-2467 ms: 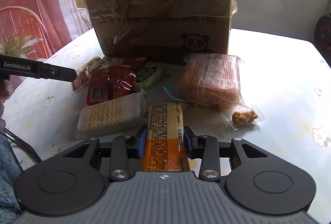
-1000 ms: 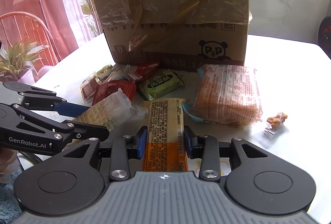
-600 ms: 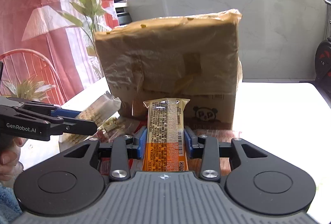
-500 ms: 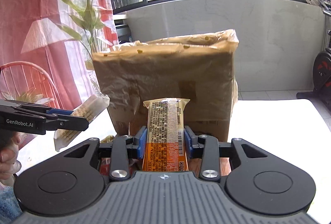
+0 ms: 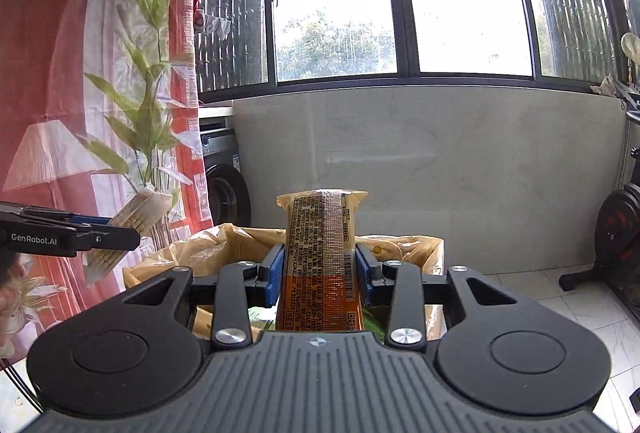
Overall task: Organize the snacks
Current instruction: 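Lift the cracker packet and wafer bar over the box and release them inside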
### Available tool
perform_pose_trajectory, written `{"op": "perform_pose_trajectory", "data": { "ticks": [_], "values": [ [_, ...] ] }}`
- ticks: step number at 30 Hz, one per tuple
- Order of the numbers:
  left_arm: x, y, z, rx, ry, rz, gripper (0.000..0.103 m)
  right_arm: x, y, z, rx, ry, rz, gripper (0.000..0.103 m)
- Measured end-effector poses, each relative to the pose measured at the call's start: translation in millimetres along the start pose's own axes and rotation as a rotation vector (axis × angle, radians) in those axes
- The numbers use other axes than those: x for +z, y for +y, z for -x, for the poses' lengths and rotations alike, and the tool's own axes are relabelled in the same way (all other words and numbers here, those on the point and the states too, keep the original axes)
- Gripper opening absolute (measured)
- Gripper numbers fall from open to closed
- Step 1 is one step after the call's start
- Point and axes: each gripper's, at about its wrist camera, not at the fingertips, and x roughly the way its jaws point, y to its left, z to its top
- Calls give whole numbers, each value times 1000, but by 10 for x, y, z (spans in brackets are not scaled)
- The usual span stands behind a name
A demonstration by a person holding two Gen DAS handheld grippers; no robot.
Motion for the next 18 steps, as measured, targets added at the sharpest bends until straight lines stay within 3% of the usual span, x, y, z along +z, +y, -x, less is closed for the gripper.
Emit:
{"op": "perform_pose_trajectory", "data": {
  "ticks": [6, 12, 14, 15, 18],
  "values": [
    [171, -14, -531, 71, 68, -45, 49, 92, -224, -605, -45, 76, -57, 38],
    [57, 31, -824, 99, 137, -48, 50, -108, -222, -927, -19, 194, -100, 38],
    [11, 90, -823, 72, 136, -57, 53, -159, -227, -991, -5, 224, -123, 42],
    [-7, 83, -809, 71, 136, -63, 59, -172, -238, -1001, 3, 228, -136, 42],
    [-65, 151, -779, 90, 134, -66, 64, -176, -303, -953, 26, 205, -172, 55]
  ]
}}
